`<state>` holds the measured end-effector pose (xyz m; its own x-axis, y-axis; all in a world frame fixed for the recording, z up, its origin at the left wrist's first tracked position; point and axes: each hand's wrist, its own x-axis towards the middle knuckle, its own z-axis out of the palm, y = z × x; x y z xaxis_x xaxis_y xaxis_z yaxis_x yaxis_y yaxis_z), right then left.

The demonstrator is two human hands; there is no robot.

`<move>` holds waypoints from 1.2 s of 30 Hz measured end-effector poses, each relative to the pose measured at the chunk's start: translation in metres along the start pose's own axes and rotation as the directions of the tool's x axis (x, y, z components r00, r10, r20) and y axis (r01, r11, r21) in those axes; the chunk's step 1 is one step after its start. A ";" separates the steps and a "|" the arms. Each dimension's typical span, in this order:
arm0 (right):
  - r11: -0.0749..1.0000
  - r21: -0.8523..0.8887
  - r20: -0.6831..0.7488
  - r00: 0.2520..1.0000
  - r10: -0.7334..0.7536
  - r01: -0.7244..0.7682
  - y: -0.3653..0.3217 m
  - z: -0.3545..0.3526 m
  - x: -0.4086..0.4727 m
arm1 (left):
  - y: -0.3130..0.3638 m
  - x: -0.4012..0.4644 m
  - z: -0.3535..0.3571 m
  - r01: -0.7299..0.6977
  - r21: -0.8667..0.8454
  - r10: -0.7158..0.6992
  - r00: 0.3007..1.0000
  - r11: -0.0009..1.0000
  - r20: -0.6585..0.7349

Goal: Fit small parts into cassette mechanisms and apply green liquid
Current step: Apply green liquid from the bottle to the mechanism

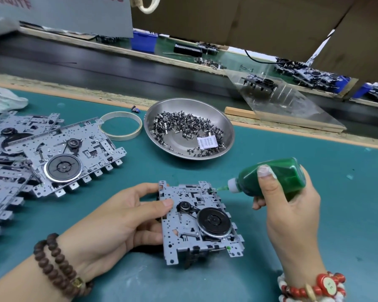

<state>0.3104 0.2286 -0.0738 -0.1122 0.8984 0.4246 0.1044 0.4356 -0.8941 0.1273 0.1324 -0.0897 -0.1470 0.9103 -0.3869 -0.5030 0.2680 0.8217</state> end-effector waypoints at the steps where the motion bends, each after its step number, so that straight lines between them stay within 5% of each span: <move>1: 1.000 0.002 -0.001 1.000 -0.001 0.001 0.000 0.000 0.000 | 0.000 0.000 0.000 0.000 0.001 0.000 1.000 1.000 -0.001; 29: 1.000 0.009 -0.004 1.000 0.014 -0.014 -0.003 -0.001 0.000 | -0.002 0.002 -0.003 -0.002 0.015 0.002 1.000 1.000 0.029; 36: 0.964 0.248 -0.009 0.995 0.100 -0.095 -0.007 0.000 0.002 | -0.003 0.002 -0.003 -0.039 0.042 0.038 0.999 0.998 0.023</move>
<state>0.3094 0.2270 -0.0671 -0.0928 0.9380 0.3339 -0.1336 0.3206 -0.9377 0.1258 0.1323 -0.0938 -0.1465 0.9268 -0.3457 -0.4607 0.2454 0.8530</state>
